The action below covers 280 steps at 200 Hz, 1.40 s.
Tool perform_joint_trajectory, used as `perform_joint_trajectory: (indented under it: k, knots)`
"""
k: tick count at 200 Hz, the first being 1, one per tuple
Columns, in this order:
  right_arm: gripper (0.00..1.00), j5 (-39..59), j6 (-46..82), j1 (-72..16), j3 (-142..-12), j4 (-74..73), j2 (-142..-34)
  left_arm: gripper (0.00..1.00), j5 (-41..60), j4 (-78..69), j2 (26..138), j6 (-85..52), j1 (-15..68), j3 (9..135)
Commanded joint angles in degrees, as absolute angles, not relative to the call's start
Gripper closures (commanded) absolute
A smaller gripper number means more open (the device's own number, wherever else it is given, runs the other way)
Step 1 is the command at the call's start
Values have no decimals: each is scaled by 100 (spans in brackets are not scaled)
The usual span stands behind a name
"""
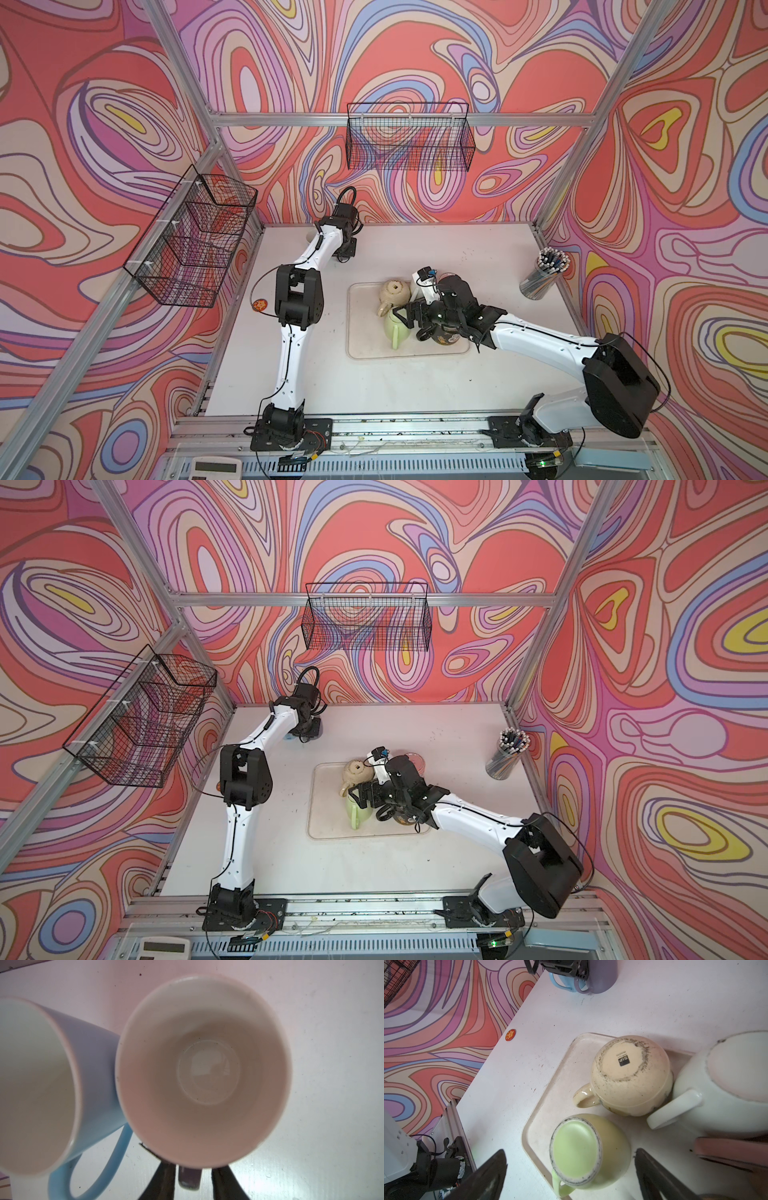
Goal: Turn the mug right side up
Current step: 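Lower the lavender mug upright beside the light blue mug and open left gripper, then draw left arm back while right gripper moves over the tray mugs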
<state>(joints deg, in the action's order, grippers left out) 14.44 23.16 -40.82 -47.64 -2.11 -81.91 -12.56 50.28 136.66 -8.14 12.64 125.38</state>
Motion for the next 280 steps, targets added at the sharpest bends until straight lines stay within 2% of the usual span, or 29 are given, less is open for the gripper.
perform_joint_trajectory:
  k: [1,47,76,100,150,231,280]
  knots:
    - [2,1421,2225,-4084,-4859,-176,-8103,57,-1403,5062,13573,-782,1327,12668]
    - [2,1420,2154,-4087,-5018,129,-8055,40,-1422,5156,13076,-777,1486,12539]
    - [2,1373,2056,-4087,-5090,326,-8109,37,-1495,5279,12570,-594,1699,12331]
    - [2,1564,1945,-4087,-5369,699,-8174,36,-1186,5317,11976,-589,1843,11902]
    - [2,1283,1924,-4086,-5563,1322,-7616,16,-982,5304,10642,-486,2427,10653]
    - [2,791,2308,-4076,-5415,2484,-6060,16,-755,5283,8677,-740,3546,8607]
    - [3,747,2525,-4014,-5510,2865,-6041,17,-785,4972,8090,-1041,4039,7618]
